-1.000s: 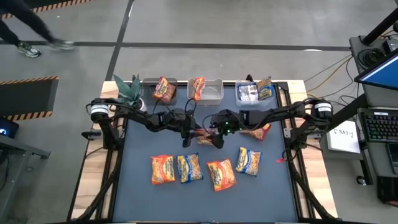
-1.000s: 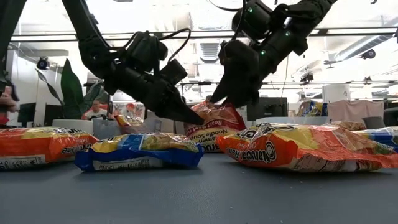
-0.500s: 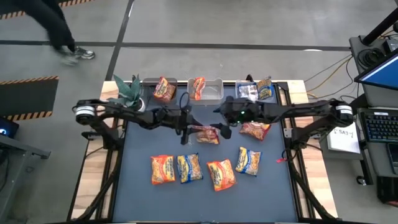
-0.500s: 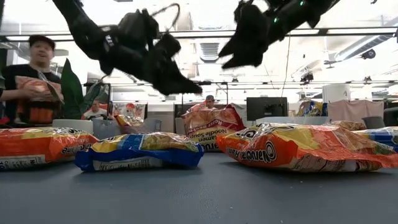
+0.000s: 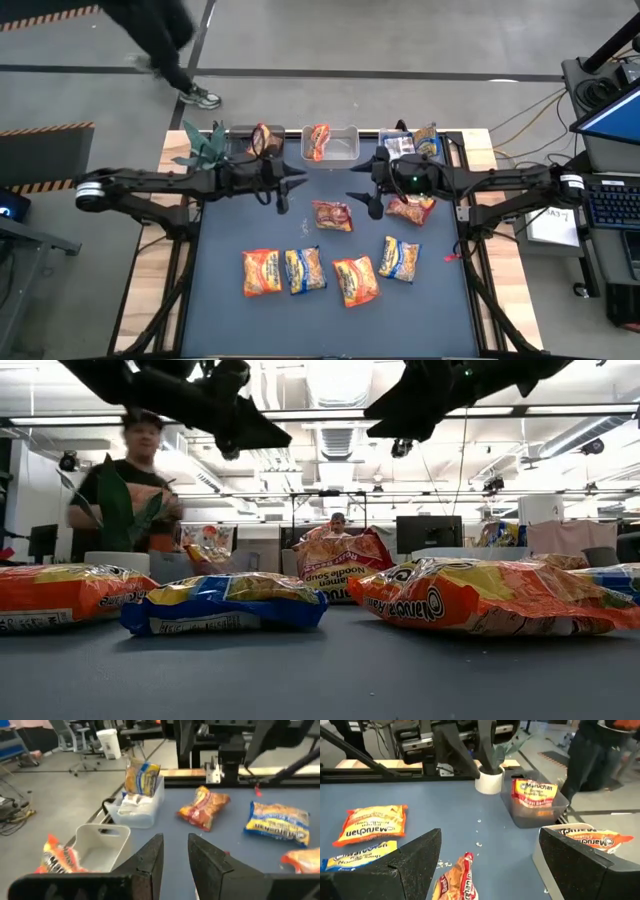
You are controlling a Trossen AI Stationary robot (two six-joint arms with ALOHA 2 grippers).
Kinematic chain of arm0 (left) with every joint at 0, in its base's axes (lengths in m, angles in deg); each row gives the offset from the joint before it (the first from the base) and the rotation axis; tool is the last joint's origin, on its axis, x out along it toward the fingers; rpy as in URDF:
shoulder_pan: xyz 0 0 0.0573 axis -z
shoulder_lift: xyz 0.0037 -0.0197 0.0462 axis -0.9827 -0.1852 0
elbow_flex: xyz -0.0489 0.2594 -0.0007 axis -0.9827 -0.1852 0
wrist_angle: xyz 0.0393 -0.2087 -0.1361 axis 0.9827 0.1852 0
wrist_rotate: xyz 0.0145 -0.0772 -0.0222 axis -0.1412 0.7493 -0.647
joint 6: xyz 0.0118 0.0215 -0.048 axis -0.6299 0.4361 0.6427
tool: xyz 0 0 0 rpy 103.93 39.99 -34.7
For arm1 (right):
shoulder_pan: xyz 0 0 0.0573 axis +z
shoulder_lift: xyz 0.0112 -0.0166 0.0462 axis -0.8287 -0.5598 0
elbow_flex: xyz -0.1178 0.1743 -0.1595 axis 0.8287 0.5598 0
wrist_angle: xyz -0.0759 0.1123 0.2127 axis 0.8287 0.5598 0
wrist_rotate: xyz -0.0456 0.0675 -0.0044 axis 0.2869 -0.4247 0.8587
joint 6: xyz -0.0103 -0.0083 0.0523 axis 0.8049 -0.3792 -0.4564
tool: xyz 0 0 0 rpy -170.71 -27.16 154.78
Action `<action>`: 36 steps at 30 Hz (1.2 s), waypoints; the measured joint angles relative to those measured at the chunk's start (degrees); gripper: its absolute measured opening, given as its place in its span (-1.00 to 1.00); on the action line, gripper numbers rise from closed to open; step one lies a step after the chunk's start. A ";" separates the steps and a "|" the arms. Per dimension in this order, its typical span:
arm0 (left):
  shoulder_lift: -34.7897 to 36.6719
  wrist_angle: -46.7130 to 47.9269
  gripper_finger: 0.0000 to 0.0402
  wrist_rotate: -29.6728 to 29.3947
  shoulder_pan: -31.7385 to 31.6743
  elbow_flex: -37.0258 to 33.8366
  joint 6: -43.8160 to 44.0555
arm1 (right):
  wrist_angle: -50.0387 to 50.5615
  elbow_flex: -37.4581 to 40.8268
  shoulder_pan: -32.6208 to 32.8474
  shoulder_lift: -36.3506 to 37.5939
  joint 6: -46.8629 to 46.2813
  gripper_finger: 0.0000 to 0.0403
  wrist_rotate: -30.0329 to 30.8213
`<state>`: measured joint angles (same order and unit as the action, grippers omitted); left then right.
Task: Sort Maruchan noodles
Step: Put the left red noodle pack into the transparent black bin
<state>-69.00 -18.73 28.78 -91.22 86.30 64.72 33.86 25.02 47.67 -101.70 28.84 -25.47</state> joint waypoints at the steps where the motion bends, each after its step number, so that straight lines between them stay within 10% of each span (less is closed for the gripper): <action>1: 0.52 1.28 -0.64 -0.05 -0.01 0.01 -0.26 | -0.32 0.37 0.00 0.00 -0.21 0.62 -0.02; 9: -3.02 0.62 -0.49 6.79 0.08 0.01 0.95 | 1.89 2.02 0.00 -0.02 -1.72 0.62 0.01; 24: -23.12 -17.39 0.59 7.57 0.17 -0.02 2.02 | 3.88 2.04 -0.72 5.81 2.71 0.62 -0.10; 36: -36.19 -27.02 0.62 13.93 0.13 2.22 6.88 | 4.77 2.21 -1.03 5.66 4.22 0.62 -0.13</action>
<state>-105.19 -45.75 42.71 -91.10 88.52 71.60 38.63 27.23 46.64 -96.04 33.06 -25.60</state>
